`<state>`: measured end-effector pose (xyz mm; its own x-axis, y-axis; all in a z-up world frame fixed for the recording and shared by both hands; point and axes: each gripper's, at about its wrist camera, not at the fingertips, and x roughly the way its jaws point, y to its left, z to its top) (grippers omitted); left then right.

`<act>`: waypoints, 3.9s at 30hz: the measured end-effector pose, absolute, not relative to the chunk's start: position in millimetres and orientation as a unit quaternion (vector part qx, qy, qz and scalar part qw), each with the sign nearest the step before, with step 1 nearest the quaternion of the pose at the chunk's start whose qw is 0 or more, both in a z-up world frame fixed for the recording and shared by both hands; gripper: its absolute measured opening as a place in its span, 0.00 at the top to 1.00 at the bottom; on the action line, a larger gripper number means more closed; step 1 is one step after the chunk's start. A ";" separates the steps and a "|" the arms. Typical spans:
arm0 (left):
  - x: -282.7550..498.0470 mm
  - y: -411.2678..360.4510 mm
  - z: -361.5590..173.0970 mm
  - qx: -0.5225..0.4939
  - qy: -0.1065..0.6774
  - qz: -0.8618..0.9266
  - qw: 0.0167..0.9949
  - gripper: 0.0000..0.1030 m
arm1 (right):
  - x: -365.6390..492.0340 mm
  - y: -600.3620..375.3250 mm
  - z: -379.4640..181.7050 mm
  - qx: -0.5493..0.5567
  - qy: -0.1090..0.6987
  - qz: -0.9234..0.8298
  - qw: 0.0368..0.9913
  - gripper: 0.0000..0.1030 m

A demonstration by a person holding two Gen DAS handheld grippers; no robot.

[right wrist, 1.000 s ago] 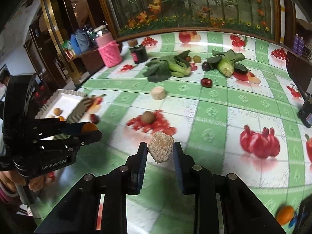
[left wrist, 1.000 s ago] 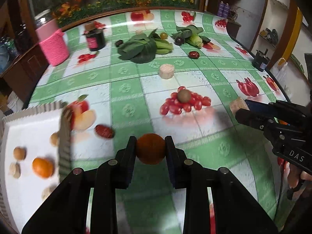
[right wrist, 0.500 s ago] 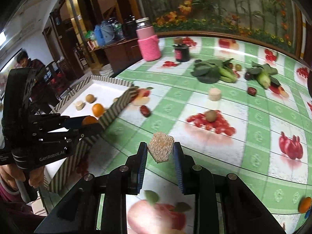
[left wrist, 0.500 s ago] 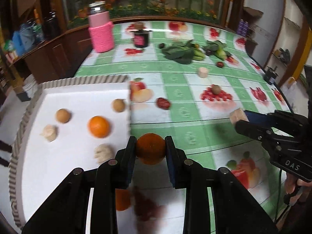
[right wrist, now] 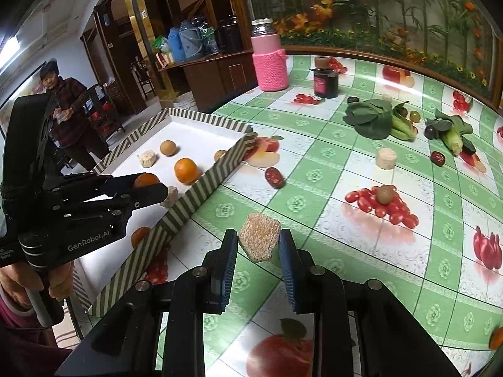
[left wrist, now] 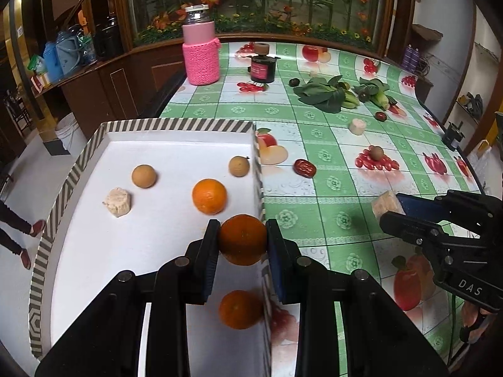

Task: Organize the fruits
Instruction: 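Carry the round fruit and beige block over the tray with both grippers, then open both grippers to release the fruit and block into the tray, then grasp a stemmed mandarin with the right gripper while the left moves toward the tomatoes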

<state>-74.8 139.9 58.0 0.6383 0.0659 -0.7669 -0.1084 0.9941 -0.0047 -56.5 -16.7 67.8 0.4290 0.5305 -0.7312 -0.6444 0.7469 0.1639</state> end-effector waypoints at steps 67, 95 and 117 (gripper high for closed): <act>-71.7 260.9 23.3 -0.070 0.485 0.153 0.858 0.43 | -47.6 167.5 36.6 -0.199 0.431 0.457 0.752 0.63; -68.4 185.0 47.1 -0.053 0.449 0.091 0.887 0.43 | -53.1 51.7 53.5 -0.119 0.434 0.396 0.800 0.49; -28.5 62.4 49.4 -0.011 0.464 -0.025 0.886 0.43 | -36.4 -232.3 71.0 -0.043 0.428 0.122 0.895 0.37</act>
